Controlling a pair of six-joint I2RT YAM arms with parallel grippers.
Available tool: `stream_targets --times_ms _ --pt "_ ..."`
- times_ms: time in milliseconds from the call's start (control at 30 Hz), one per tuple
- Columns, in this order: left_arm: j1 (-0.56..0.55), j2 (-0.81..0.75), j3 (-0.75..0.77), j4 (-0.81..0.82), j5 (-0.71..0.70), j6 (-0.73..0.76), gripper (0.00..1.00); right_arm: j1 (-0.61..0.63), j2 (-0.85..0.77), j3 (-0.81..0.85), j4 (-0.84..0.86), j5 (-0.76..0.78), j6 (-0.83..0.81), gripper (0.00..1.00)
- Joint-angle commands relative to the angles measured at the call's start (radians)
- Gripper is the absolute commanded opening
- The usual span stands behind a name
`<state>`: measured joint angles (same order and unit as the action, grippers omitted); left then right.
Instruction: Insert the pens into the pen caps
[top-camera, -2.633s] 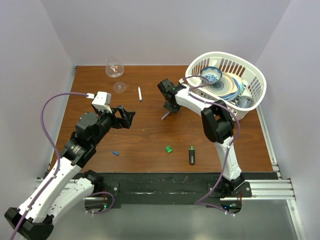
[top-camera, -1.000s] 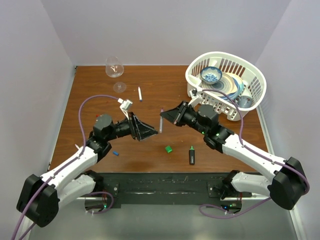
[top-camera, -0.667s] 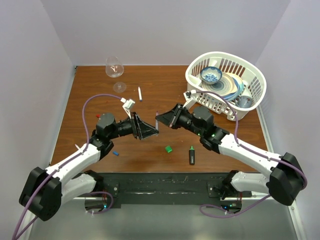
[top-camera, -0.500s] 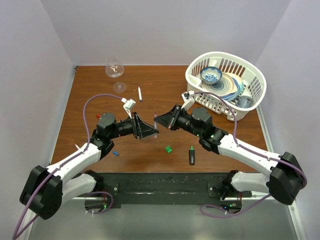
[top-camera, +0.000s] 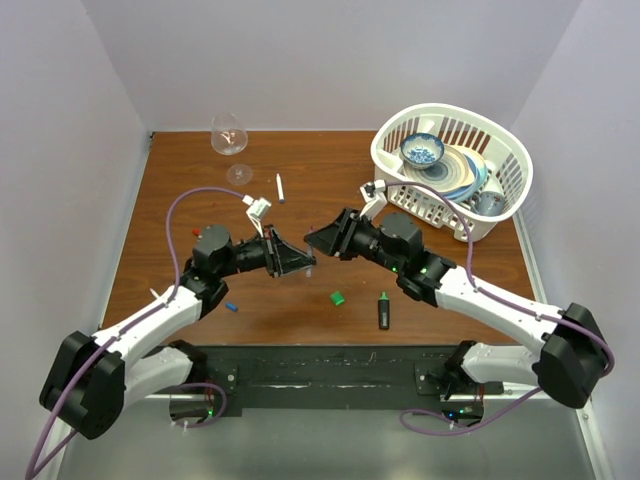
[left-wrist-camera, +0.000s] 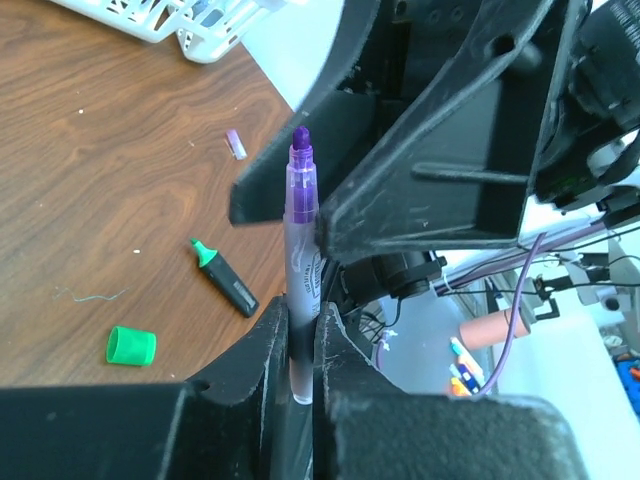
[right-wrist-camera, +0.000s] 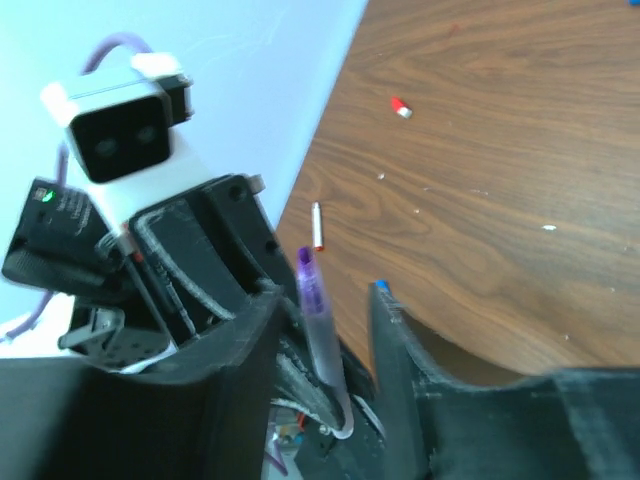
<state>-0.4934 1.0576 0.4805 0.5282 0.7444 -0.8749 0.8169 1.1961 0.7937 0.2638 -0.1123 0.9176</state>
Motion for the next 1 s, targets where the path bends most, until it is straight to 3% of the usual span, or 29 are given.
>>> stream_targets --times_ms 0,200,300,400,467,633,833,967 --pt "-0.005 -0.045 0.052 -0.058 -0.007 0.091 0.0 0.004 -0.085 0.117 -0.233 0.111 -0.066 0.55" --pt "-0.002 -0.105 0.174 -0.382 -0.174 0.299 0.0 0.001 -0.18 0.203 -0.589 0.436 -0.16 0.6" --pt "-0.002 -0.161 0.233 -0.52 -0.324 0.396 0.0 -0.015 -0.194 0.222 -0.733 0.609 -0.203 0.6" --pt "-0.002 -0.227 0.28 -0.62 -0.467 0.486 0.0 -0.117 -0.173 0.24 -0.891 0.695 -0.207 0.59" --pt "-0.002 -0.27 0.3 -0.665 -0.533 0.531 0.0 -0.247 -0.159 0.214 -0.934 0.695 -0.215 0.59" --pt "-0.002 -0.343 0.29 -0.723 -0.675 0.611 0.0 -0.467 -0.101 0.102 -0.936 0.714 -0.187 0.57" --pt "-0.002 -0.442 0.247 -0.712 -0.724 0.617 0.0 -0.585 -0.015 0.024 -0.856 0.717 -0.175 0.54" --pt "-0.002 -0.47 0.247 -0.715 -0.741 0.622 0.0 -0.636 0.025 -0.013 -0.796 0.672 -0.2 0.59"
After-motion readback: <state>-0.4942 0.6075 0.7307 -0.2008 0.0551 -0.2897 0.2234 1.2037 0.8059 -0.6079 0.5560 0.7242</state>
